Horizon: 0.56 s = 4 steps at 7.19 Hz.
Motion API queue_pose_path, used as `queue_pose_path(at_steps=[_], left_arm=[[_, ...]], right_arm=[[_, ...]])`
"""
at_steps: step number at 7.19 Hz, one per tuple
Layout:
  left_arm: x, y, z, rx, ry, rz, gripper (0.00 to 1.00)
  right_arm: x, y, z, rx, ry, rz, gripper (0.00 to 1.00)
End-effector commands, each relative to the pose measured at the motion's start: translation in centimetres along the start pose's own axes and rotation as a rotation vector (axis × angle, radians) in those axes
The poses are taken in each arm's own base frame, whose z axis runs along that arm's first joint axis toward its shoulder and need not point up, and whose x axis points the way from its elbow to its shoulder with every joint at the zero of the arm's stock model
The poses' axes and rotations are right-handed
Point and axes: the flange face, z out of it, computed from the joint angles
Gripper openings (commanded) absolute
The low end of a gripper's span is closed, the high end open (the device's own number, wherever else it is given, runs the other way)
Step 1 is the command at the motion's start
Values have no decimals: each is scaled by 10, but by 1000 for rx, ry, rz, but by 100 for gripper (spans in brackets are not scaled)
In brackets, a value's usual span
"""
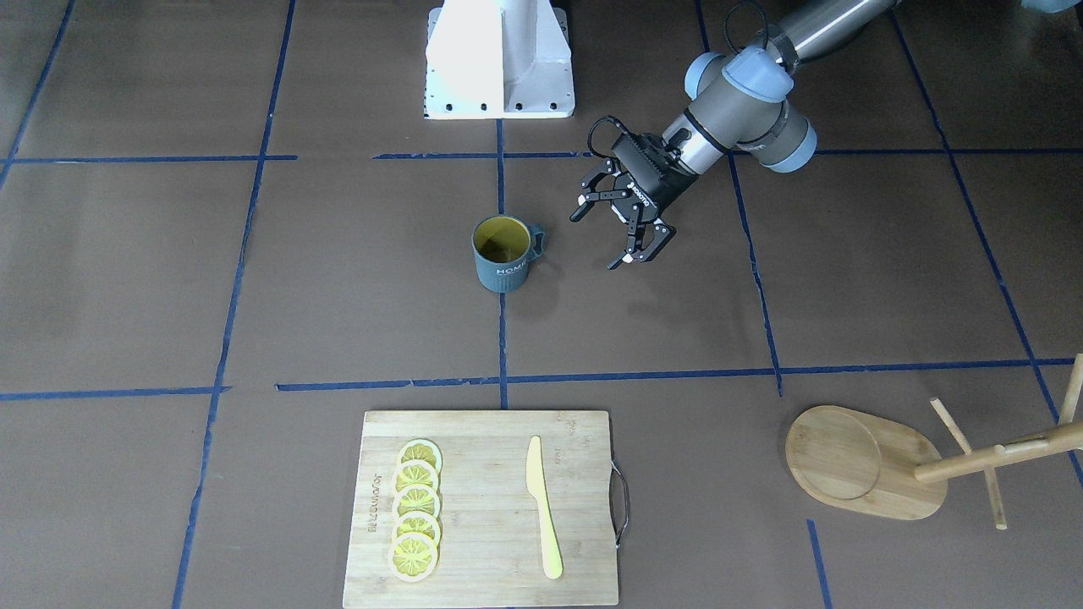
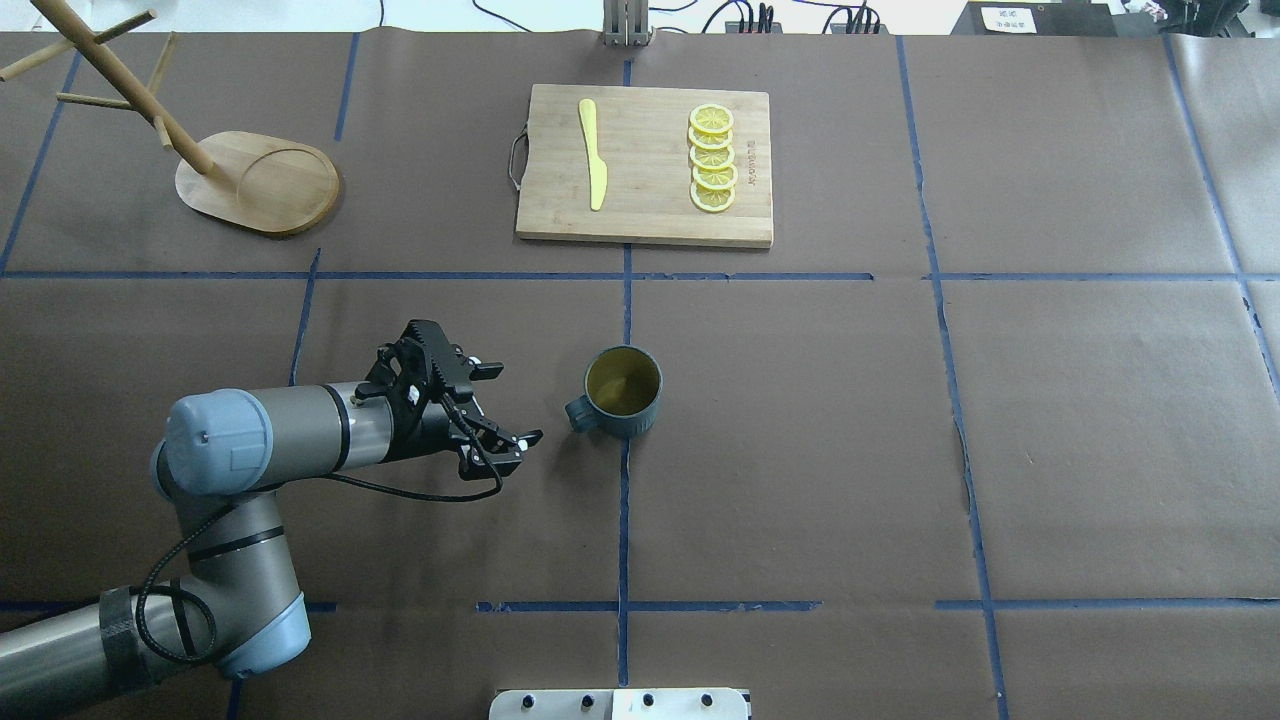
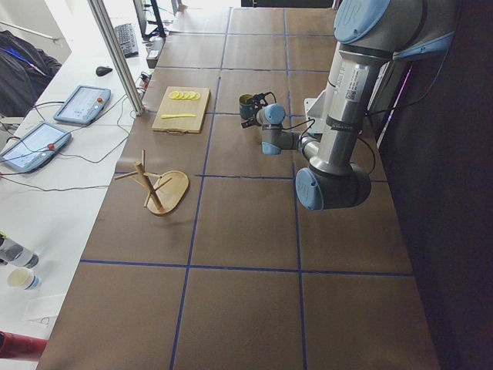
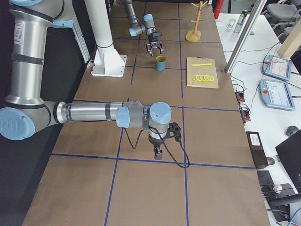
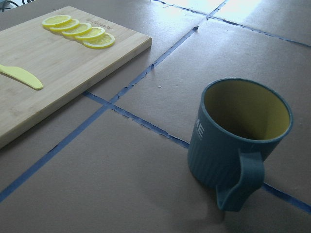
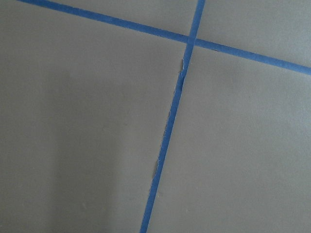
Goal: Hang cup on storage rack
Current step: 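Move the left gripper toward the teal mug's handle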
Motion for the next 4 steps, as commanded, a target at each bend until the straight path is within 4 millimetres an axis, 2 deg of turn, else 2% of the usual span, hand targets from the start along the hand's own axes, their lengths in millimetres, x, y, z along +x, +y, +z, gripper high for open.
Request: queue_pose_path(at_steps=[1,2,4], left_arm=[[14,-1,23,11,-25,-1,99],[19,-3,25,49,-82,-5,99],[22,-17,20,130,-84,-4,99]], right_arm=[[0,1,0,-1,-2,1,100],[0,1,0,0,0,0,100],[0,1,0,-1,0,1,100]])
